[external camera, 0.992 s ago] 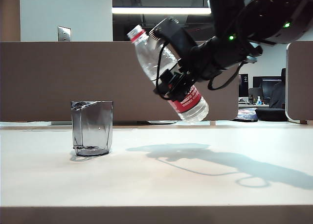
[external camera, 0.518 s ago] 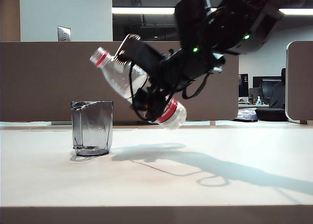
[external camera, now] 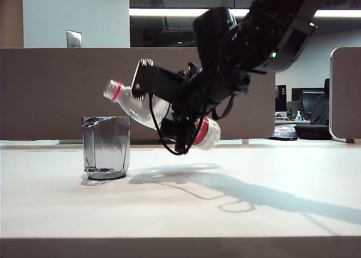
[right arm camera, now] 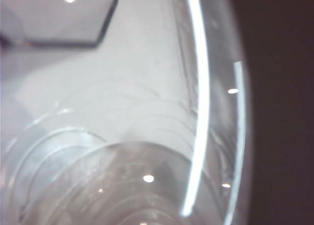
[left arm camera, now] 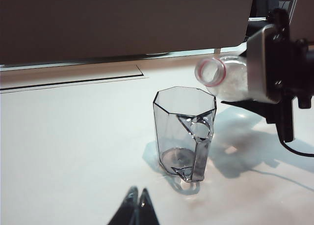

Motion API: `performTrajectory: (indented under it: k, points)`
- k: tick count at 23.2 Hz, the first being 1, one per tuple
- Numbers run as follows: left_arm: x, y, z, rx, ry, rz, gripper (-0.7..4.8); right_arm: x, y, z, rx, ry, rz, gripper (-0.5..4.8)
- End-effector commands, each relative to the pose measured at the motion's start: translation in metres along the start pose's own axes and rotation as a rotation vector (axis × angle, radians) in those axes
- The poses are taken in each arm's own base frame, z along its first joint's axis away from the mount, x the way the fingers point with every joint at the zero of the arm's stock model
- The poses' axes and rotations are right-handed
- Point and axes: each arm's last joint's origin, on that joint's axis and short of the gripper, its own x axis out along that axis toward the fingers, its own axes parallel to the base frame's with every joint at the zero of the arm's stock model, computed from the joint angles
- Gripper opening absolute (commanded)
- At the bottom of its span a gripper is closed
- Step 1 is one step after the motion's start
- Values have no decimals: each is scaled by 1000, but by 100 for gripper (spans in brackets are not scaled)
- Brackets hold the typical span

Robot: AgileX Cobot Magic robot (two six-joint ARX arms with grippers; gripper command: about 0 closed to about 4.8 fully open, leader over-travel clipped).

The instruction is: Pick up the mineral water bottle on the table and pour water into the mug until it's half full.

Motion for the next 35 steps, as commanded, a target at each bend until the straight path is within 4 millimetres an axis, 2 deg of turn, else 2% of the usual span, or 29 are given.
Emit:
performTrajectory:
  k: [1,9,19,35]
  points:
    - [0,0,2,0,-9,-3,-5,-1,-13,5,-20,-2,-86,305]
    - [0,0,2,0,-9,-3,-5,-1,-15,4,-121,33,-114,305]
    - [0,0,2,0,-9,-3,-5,-2,-22,6,-115,43,-185,305]
    - [0,0,2,0,-10,-3,-5,-2,-24,4,-270,63,-187,305]
